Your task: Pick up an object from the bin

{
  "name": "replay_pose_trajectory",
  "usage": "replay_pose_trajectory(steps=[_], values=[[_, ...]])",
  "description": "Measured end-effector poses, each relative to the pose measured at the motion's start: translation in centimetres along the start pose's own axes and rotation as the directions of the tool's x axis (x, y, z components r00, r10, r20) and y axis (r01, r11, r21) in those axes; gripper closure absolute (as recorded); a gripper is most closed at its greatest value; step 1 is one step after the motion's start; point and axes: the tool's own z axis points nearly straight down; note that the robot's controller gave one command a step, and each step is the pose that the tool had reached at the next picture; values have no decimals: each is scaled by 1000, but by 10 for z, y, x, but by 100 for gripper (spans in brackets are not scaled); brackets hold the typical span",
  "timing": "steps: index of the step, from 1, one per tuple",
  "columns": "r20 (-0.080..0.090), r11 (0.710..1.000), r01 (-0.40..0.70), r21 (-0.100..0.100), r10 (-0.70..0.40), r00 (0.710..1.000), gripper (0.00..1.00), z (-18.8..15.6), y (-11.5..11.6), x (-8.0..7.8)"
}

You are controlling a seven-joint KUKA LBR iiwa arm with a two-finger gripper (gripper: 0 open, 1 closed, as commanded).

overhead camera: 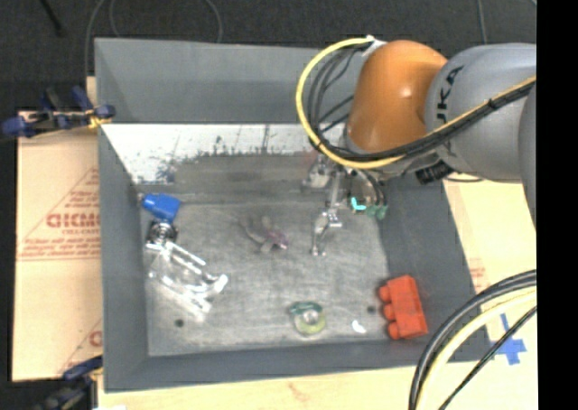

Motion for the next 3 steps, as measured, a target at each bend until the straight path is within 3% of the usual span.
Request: replay_pose_trajectory(steps=[1,3], values=[[13,1000,-7,-3,7,1000,0,85,47,-20],[12,1000,23,1,-23,1000,0,45,46,-12]])
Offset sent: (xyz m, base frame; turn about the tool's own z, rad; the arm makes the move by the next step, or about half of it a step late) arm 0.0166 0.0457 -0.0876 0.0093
